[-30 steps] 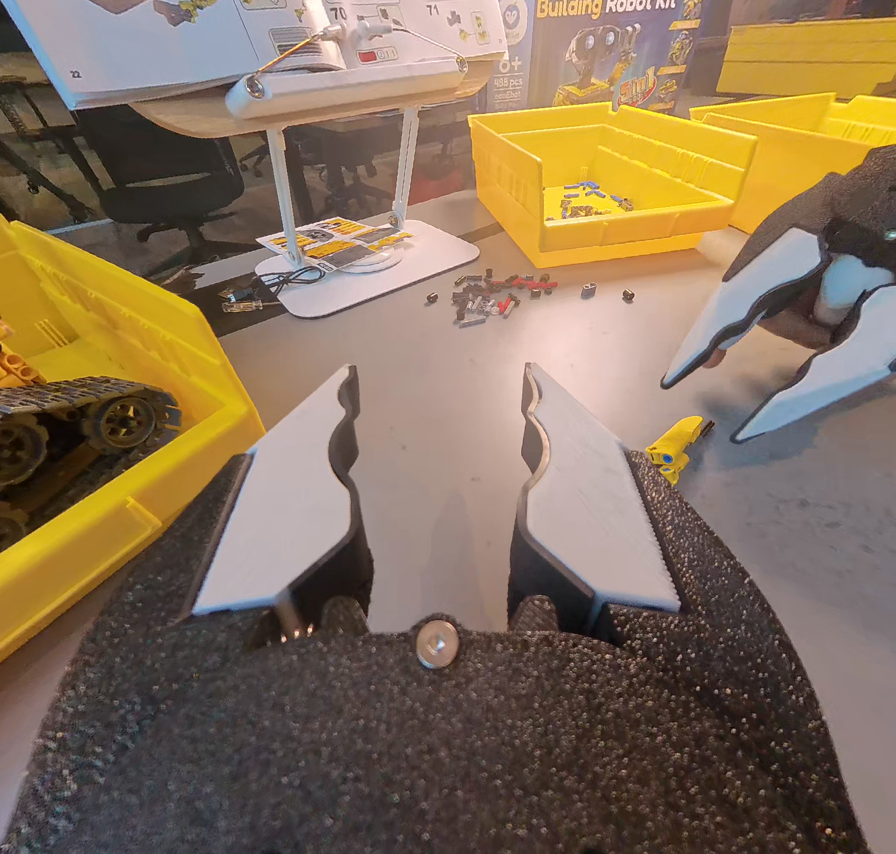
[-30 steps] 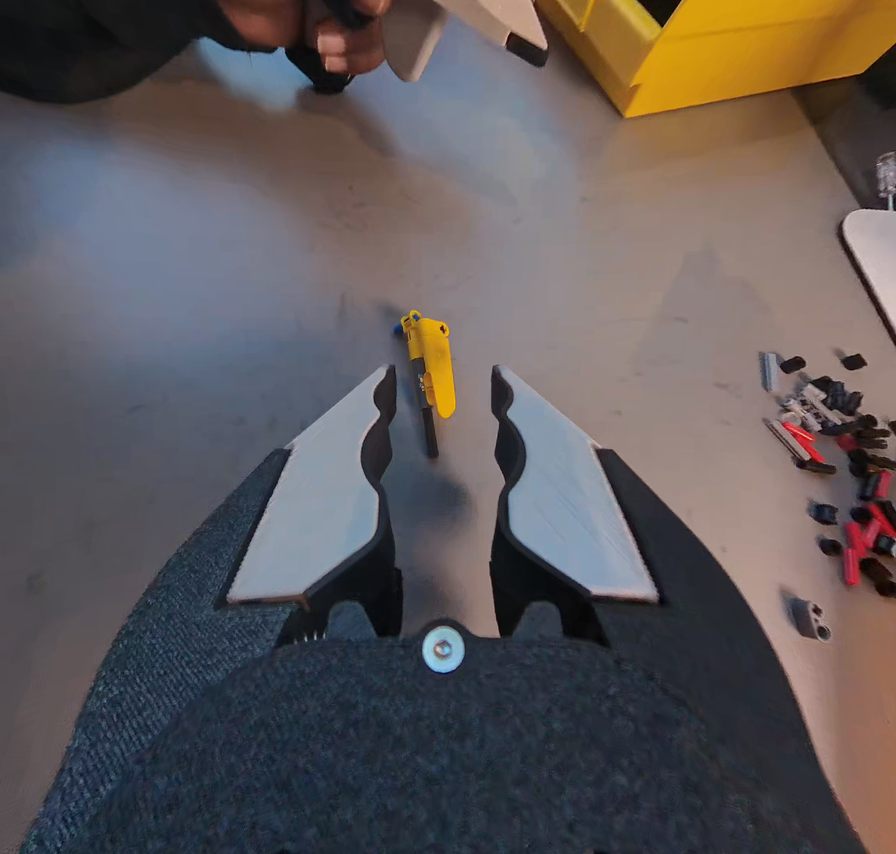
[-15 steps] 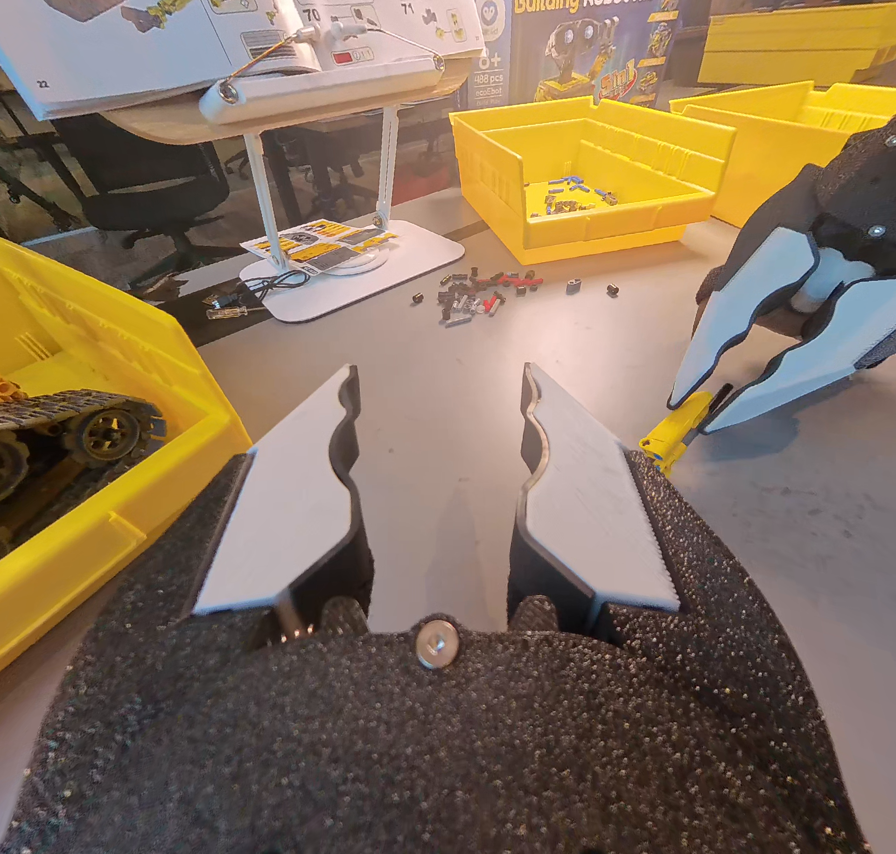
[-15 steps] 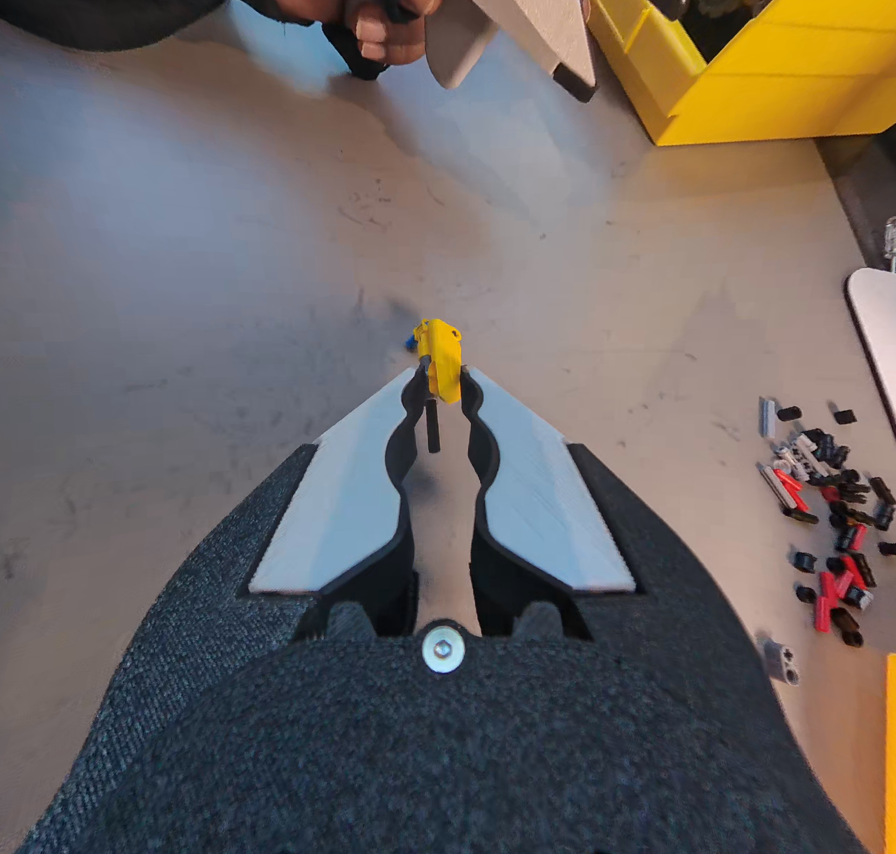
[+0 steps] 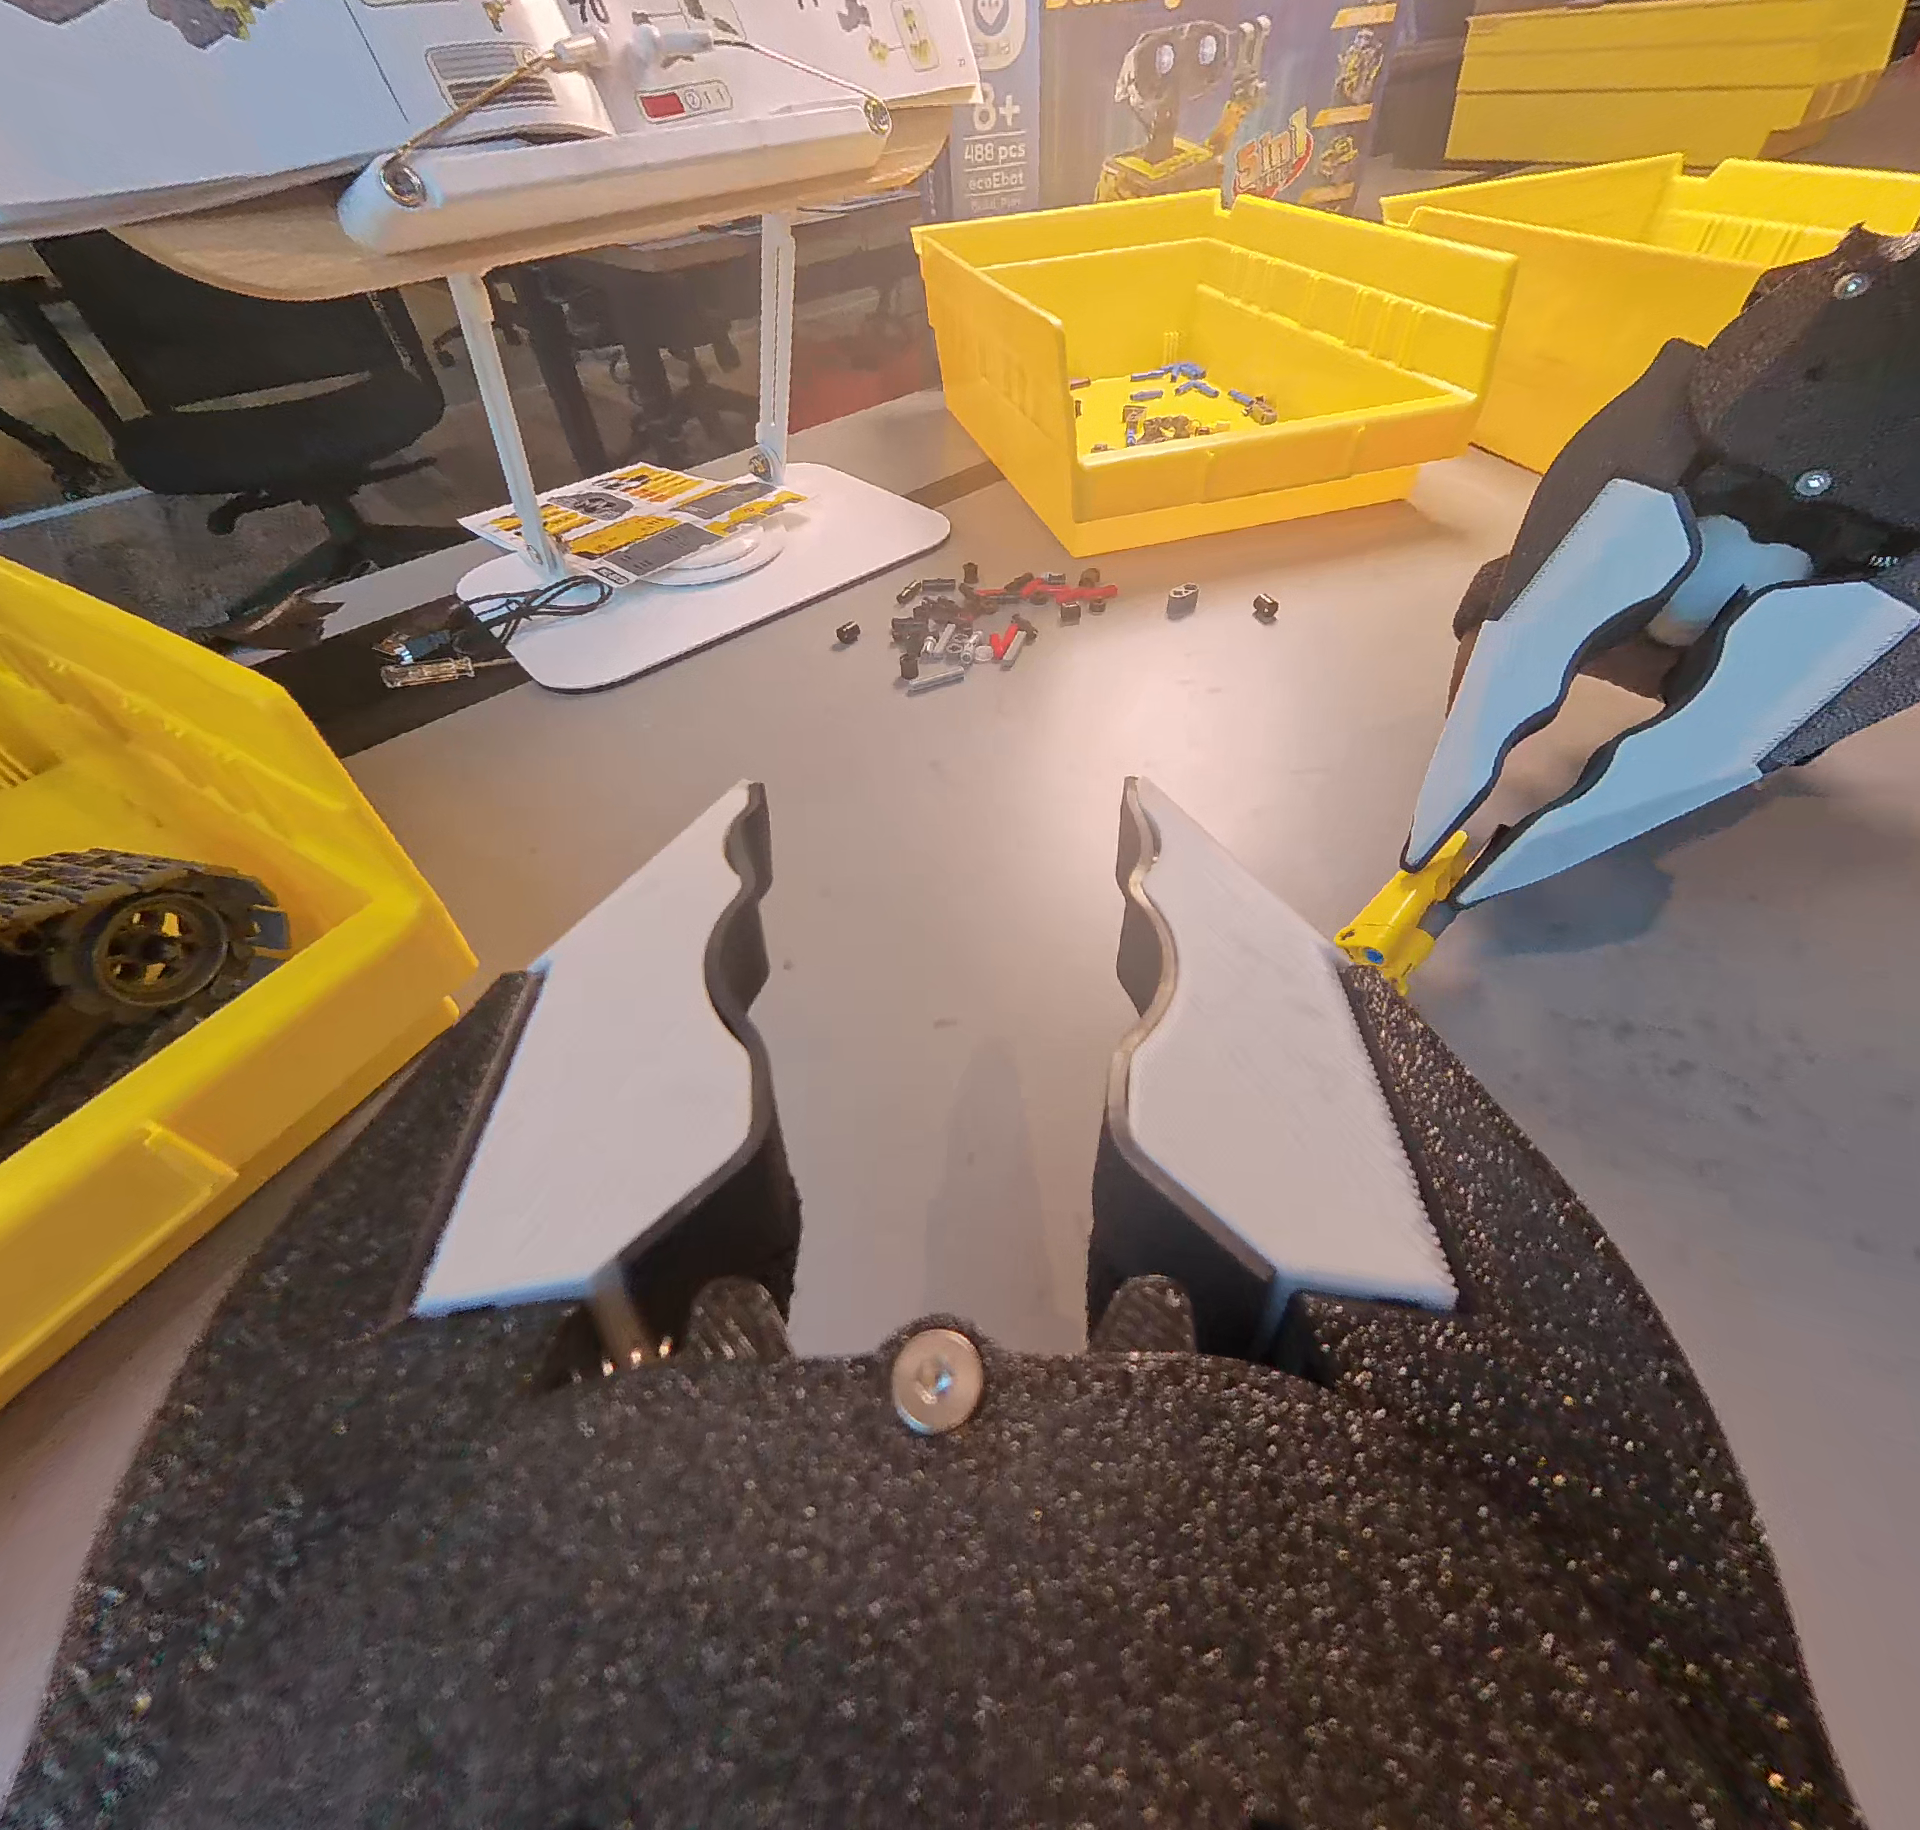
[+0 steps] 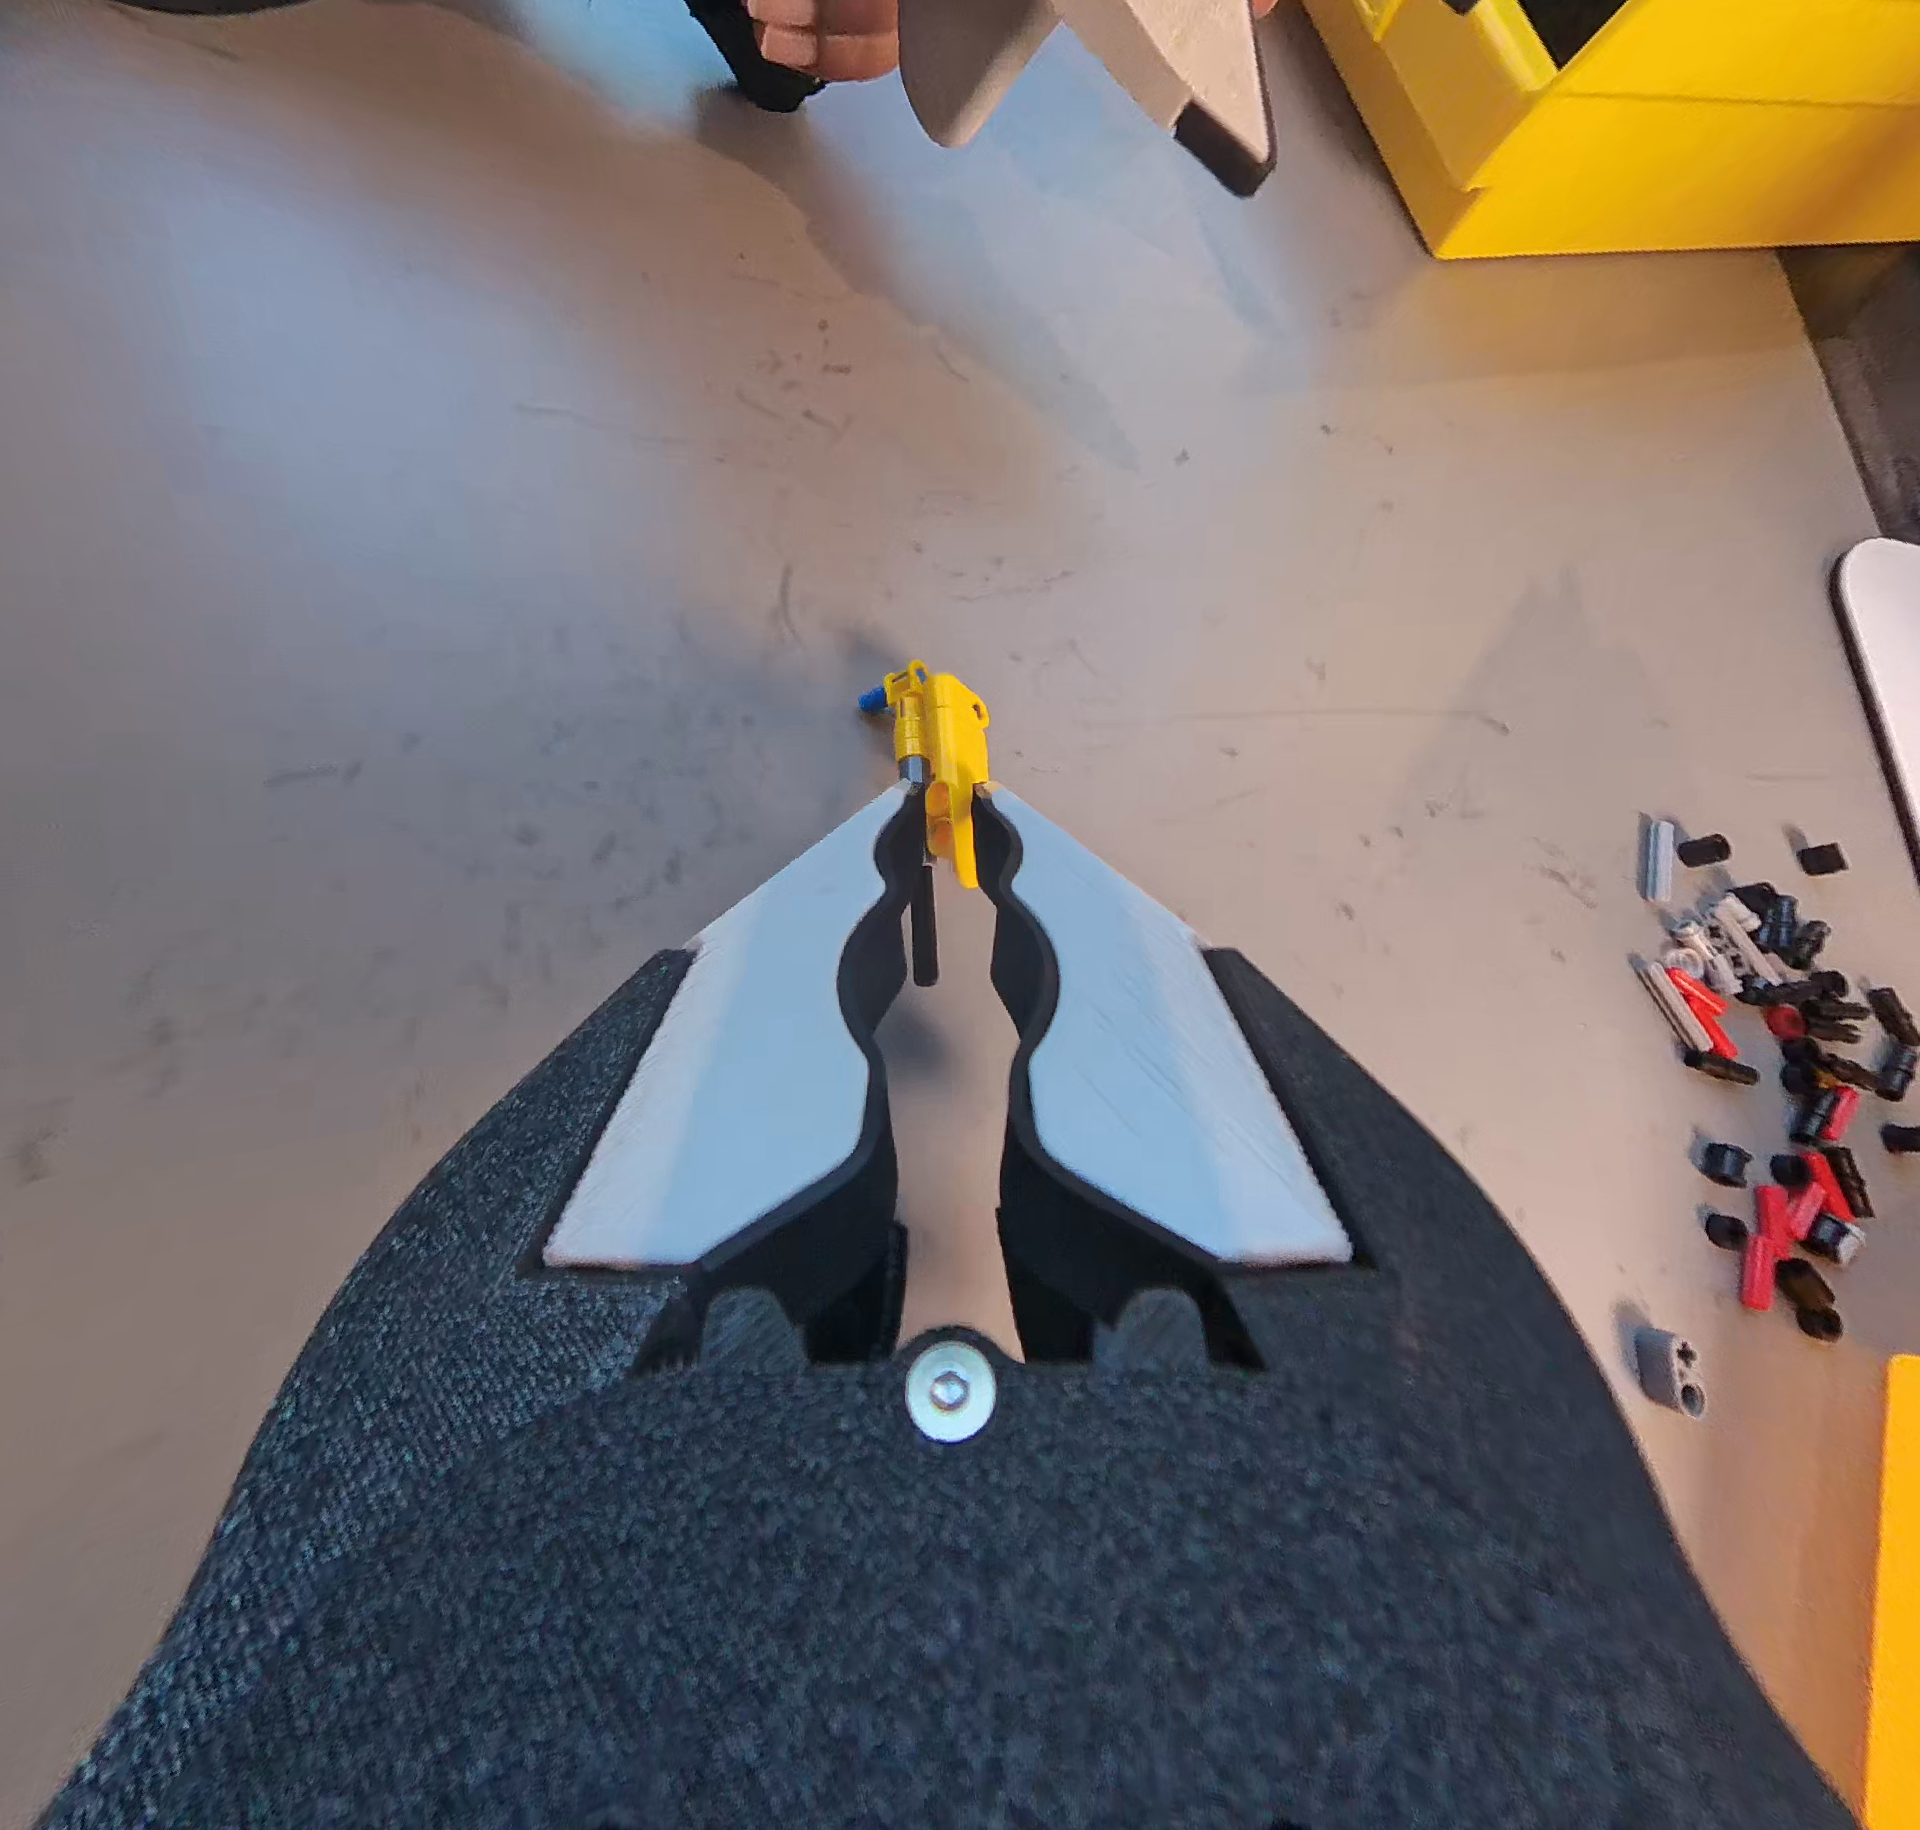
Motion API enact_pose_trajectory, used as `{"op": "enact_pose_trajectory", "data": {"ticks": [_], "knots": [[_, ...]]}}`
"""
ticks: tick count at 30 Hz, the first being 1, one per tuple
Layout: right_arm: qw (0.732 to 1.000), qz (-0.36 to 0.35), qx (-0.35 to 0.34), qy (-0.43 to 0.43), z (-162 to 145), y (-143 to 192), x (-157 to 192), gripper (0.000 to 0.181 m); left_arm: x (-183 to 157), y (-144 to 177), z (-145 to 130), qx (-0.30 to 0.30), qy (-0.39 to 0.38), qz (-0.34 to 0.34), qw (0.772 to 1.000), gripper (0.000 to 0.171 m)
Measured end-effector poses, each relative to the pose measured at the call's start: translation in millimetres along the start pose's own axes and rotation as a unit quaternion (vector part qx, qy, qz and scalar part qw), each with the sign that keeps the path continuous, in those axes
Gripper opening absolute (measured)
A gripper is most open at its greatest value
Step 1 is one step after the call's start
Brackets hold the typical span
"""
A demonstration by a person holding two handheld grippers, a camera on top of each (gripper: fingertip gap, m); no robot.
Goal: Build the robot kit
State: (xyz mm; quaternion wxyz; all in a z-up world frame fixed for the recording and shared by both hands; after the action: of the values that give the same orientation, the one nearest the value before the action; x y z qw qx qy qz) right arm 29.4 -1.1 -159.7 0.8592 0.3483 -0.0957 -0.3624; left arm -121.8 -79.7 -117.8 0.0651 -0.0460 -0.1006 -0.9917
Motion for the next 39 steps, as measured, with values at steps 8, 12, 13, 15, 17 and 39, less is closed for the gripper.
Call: {"op": "enact_pose_trajectory", "data": {"ticks": [8,12,13,15,17,39], "knots": [[0.999,-0.014,-0.004,-0.033,-8.6,5.2,0.6,0.009,5.9,0.3,0.8,-0.002,0.017,0.005,1.0,0.067],[0.999,-0.022,-0.009,-0.042,-9.3,6.7,1.4,0.009,7.0,0.7,1.5,-0.004,0.02,0.005,1.0,0.067],[0.999,-0.024,-0.008,-0.044,-9.7,6.6,1.4,0.009,6.9,1.1,1.9,-0.005,0.02,0.004,1.0,0.067],[0.999,-0.028,-0.007,-0.046,-10.5,6.4,1.7,0.011,6.9,1.5,2.6,-0.006,0.02,0.004,1.0,0.067],[0.998,-0.034,-0.01,-0.05,-10.7,7.3,1.1,0.013,7.4,1.7,3.0,-0.008,0.021,0.004,1.0,0.067],[0.86,-0.359,-0.337,-0.135,3.7,126.9,-57.2,0.064,31.5,2.2,2.5,-0.015,0.049,0.054,0.997,0.068]]}}
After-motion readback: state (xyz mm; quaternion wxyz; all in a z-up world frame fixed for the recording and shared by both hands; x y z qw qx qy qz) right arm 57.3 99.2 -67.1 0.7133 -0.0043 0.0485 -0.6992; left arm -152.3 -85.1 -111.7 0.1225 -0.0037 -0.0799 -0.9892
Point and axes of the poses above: each gripper's, where its closed fingertips meet, y back along the fingers, z out of its top, x = y × z across the jaws, the point moved 5 cm from there along y, back along the fingers, and after that the axes turned 11 degrees about z, right-handed, at the moved point
